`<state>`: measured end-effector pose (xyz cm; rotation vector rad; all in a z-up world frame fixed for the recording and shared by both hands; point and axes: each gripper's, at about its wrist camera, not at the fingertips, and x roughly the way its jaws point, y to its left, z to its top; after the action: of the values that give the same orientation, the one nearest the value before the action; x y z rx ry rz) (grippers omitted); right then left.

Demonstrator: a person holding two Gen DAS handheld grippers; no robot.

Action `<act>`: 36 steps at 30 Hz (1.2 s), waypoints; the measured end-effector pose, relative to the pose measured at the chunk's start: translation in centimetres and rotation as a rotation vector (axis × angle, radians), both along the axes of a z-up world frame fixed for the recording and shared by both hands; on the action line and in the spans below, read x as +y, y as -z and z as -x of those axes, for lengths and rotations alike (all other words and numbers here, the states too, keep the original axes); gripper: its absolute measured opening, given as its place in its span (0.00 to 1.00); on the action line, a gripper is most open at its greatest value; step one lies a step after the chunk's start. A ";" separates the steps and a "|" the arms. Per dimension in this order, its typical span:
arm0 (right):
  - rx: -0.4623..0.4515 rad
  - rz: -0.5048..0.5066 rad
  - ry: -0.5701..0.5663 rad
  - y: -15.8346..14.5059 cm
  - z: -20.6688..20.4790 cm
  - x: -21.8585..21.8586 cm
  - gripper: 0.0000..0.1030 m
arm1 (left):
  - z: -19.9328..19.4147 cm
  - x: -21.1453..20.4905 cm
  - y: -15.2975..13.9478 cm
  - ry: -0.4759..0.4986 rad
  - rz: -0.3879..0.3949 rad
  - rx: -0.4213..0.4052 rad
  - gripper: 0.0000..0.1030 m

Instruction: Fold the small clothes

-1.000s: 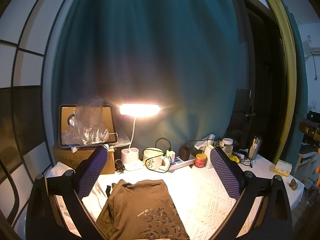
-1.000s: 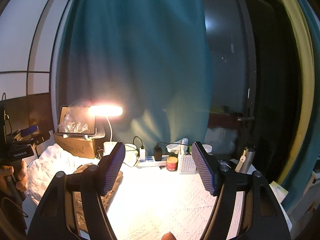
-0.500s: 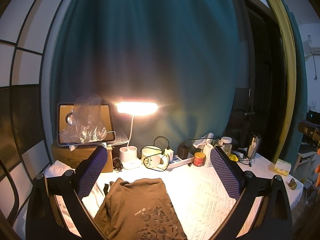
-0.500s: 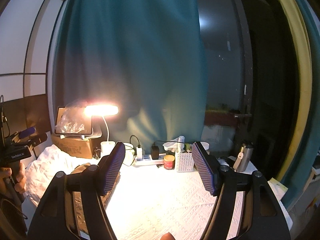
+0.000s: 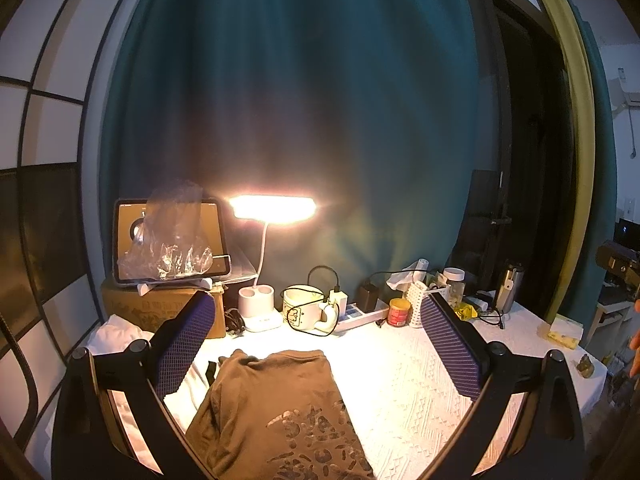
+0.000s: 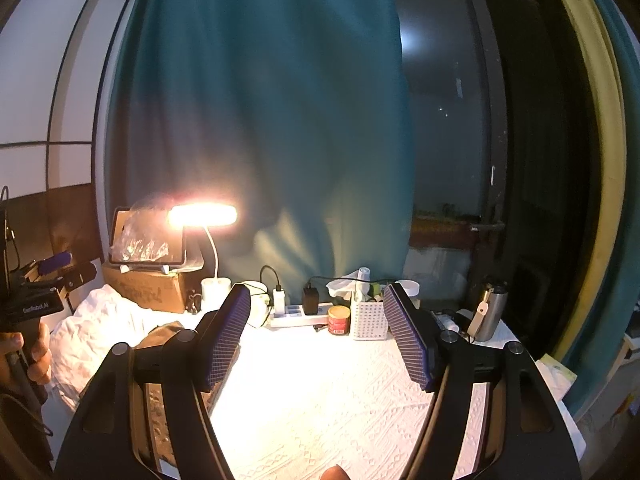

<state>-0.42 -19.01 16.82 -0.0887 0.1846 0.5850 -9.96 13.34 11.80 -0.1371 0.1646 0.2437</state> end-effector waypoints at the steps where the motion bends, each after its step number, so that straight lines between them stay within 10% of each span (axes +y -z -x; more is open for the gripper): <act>1: -0.001 -0.002 0.000 0.0 0.0 0.0 0.70 | 0.0 0.0 0.0 0.000 0.002 0.001 0.98; 36: -0.003 0.003 0.003 0.1 -0.1 0.2 0.70 | 0.0 -0.5 -0.1 0.014 -0.006 -0.007 0.98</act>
<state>-0.31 -18.82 16.73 -0.0927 0.1826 0.5819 -9.93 12.83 11.95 -0.1305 0.1576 0.2293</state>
